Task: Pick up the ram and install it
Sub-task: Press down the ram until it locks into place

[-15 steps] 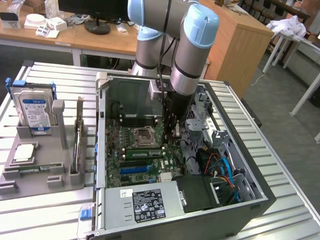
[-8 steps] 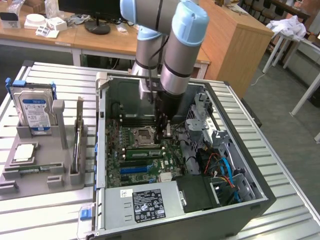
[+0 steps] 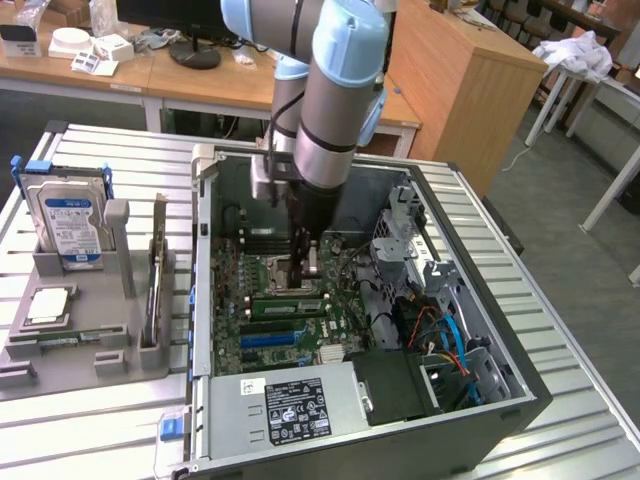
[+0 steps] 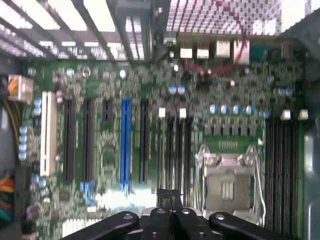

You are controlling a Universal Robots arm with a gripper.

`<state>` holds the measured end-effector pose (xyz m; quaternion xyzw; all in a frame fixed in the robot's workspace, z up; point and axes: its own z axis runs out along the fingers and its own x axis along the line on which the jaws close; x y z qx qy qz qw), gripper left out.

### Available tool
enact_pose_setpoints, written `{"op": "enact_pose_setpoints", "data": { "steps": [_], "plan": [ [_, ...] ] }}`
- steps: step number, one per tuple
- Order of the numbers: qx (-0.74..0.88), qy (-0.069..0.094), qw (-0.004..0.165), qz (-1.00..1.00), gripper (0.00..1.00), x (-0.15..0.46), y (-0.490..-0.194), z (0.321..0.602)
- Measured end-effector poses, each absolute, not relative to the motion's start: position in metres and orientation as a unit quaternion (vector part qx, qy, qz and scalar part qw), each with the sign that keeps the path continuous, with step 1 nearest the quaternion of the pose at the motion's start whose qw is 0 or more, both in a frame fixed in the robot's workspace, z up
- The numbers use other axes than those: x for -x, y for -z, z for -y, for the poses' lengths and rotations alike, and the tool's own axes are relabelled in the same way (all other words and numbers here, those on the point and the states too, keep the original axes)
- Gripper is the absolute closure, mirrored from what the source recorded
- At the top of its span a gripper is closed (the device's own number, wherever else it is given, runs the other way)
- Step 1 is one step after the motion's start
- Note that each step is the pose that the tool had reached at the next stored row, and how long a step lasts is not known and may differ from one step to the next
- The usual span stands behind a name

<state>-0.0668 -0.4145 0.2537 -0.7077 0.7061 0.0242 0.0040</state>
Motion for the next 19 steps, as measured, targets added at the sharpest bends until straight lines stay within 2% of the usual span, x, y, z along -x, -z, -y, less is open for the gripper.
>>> {"op": "enact_pose_setpoints", "data": {
  "steps": [19],
  "plan": [
    [0.708, -0.024, 0.004, -0.706, 0.89, 0.088, -0.254, 0.414]
  ]
}}
